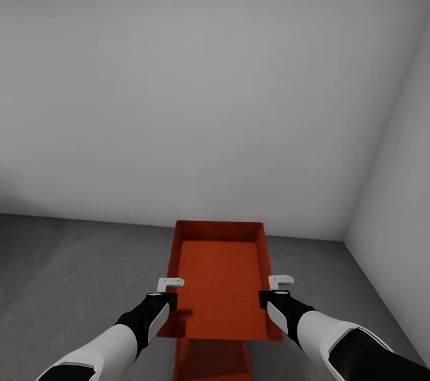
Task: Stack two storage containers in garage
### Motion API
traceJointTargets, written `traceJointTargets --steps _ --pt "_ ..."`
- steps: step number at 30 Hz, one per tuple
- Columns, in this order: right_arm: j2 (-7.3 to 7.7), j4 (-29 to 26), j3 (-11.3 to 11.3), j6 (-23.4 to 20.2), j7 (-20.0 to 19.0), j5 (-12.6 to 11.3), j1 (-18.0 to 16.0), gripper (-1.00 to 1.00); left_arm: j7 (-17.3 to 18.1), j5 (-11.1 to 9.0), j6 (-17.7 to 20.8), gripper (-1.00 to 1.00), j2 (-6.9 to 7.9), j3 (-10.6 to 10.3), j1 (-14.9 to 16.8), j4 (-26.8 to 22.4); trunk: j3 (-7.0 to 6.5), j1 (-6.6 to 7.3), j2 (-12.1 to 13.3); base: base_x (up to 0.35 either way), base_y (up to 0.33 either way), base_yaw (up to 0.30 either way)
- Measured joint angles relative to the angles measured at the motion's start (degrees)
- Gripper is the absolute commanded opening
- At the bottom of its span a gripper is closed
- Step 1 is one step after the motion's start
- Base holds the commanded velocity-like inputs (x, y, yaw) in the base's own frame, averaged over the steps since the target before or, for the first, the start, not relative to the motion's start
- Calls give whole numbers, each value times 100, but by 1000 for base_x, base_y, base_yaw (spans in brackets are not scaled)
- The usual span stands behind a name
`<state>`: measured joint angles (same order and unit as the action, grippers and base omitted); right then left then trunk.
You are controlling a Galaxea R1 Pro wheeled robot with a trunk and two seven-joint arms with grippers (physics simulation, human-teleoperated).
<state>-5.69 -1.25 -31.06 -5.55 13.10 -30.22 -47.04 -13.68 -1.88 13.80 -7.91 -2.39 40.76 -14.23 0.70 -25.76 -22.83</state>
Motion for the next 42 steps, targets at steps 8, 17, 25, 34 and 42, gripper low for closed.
traceJointTargets --steps 8,17,25,34,42 --pt "4 0 2 3 -5 1 5 -100 -5 4 0 -100 -4 1 -2 0 67 1 5 0 0 0" --pt "4 0 2 2 -5 1 5 -100 -5 4 0 -100 -4 0 -2 2 151 1 5 0 0 0" --pt "4 0 -1 -7 -4 1 5 -100 -3 9 0 -100 -5 9 -2 9 225 1 5 0 0 0" --pt "3 0 -3 -5 -3 1 2 -100 -5 9 0 -100 -6 8 -2 5 308 1 5 0 0 0" --pt "2 0 -1 -4 -2 1 4 -100 -4 6 0 -100 -4 5 -2 7 382 1 5 0 0 0"
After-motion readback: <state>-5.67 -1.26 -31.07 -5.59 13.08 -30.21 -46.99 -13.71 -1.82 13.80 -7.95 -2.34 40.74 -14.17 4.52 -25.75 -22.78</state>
